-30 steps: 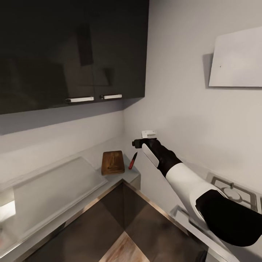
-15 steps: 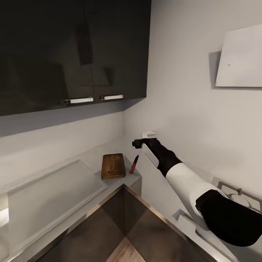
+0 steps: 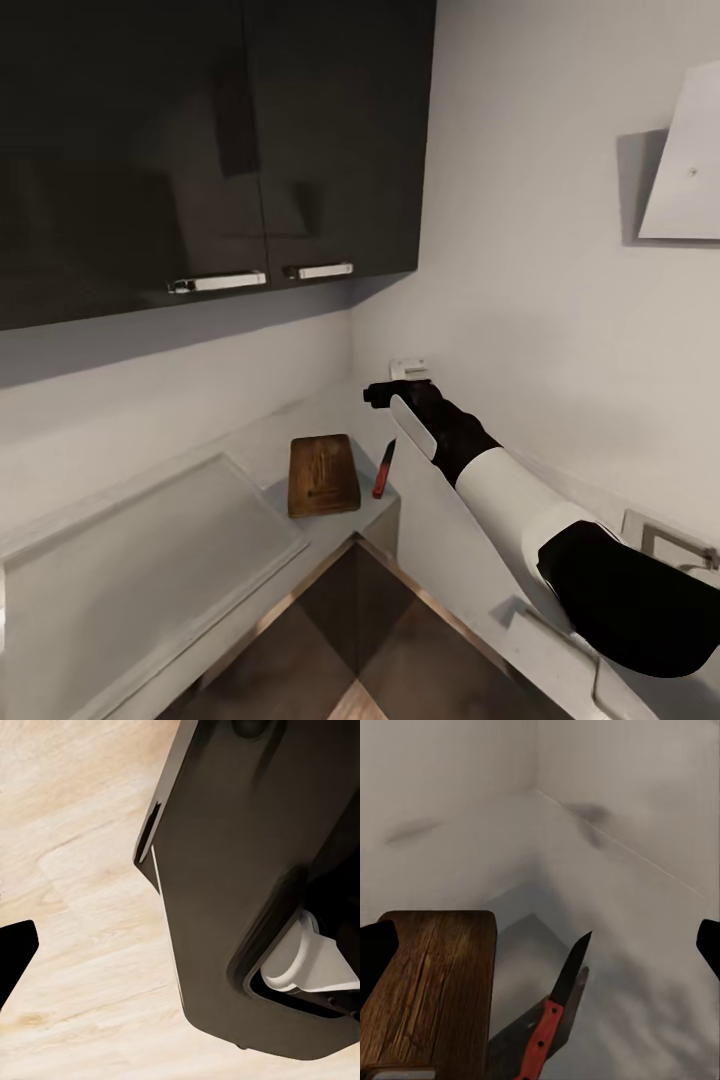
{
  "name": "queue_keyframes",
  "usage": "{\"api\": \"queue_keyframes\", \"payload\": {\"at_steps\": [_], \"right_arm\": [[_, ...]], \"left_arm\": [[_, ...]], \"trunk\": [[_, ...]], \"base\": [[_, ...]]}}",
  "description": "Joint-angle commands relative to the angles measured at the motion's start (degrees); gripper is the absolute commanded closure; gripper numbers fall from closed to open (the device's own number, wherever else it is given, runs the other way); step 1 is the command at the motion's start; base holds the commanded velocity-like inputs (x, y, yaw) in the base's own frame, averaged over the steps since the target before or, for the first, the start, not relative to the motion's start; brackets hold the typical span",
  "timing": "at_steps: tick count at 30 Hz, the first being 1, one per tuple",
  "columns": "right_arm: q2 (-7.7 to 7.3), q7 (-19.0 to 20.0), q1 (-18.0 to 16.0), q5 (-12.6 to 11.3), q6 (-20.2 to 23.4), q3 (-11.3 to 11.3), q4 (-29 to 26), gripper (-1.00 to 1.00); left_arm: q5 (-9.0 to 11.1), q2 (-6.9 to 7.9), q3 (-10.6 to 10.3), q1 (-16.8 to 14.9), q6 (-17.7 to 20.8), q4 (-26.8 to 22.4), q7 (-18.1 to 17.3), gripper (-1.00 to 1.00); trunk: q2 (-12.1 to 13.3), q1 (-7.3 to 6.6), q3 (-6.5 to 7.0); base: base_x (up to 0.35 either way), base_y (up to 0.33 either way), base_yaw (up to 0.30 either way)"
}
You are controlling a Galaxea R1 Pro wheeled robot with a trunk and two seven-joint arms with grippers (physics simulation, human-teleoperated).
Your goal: In the kitchen, take the Vidalia onion out of the sink, dice it on the chopping board with the paring knife, put the diced onion into the bowl on the countertop, then place both the paring knife and the chopping board into the sink.
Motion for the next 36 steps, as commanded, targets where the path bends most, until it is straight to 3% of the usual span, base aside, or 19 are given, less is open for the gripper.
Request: {"api": "queue_keyframes", "payload": {"at_steps": [1, 22, 36], "right_arm": [[0.0, -0.53, -0.03, -0.57, 0.08, 0.23, -0.02, -1.0], [0.0, -0.53, -0.03, -0.48, 0.08, 0.27, 0.21, -1.0], [0.0, -0.53, -0.03, -0.48, 0.08, 0.28, 0.24, -1.0]], "left_arm": [[0.6, 0.01, 0.09, 0.01, 0.19, 0.0, -0.27, -1.0], [0.6, 0.0, 0.04, 0.01, 0.15, 0.0, -0.27, -1.0], [0.6, 0.08, -0.02, 0.01, 0.14, 0.03, -0.27, -1.0]], "trunk": [[-0.02, 0.04, 0.0], [-0.02, 0.04, 0.0], [-0.02, 0.04, 0.0]], "base": [[0.22, 0.031, 0.0], [0.176, -0.039, 0.0], [0.024, -0.001, 0.0]]}}
